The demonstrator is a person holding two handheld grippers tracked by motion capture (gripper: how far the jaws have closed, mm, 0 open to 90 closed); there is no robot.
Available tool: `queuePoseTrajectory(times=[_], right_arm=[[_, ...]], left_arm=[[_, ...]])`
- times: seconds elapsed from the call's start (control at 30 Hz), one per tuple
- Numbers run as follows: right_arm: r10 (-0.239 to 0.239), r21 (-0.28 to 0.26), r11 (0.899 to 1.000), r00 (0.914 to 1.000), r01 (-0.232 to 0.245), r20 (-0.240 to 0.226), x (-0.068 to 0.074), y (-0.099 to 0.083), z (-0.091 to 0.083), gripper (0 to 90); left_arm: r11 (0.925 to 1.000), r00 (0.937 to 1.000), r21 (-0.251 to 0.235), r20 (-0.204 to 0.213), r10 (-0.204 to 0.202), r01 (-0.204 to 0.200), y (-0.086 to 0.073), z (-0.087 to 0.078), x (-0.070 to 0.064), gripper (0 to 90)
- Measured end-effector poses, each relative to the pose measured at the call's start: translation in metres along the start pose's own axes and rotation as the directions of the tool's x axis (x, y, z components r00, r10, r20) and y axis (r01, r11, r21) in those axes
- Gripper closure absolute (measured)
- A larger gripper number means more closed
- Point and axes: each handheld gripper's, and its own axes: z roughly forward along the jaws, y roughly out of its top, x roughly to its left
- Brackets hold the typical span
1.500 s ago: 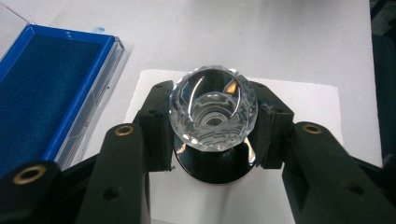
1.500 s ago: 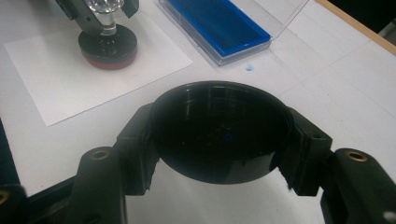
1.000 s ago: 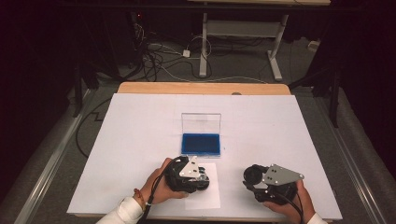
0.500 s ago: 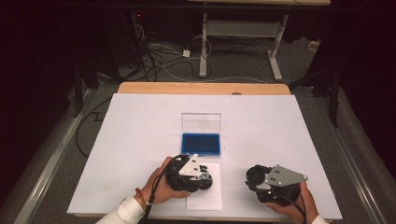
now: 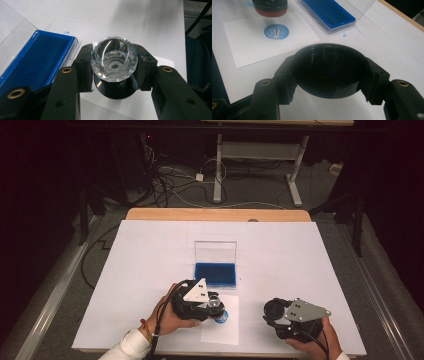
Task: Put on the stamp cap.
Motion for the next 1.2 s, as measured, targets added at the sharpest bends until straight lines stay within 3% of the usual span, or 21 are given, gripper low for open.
queuePoseTrajectory(times=[0.43, 1.2], right_arm=[[-0.002, 0.002, 1.000, 1.0000, 0.002, 0.001, 0.000, 0.000, 0.000, 38.7], [0.001, -0.012, 1.000, 0.9999, -0.001, 0.011, -0.003, 0.000, -0.003, 38.7]], left_arm=[[0.9979, 0.9991, -0.063, -0.040, -0.016, 0.014, 0.001, -0.024, 0.006, 54.6], [0.9911, 0.9890, -0.113, -0.122, -0.083, 0.070, -0.010, -0.053, 0.024, 54.6]])
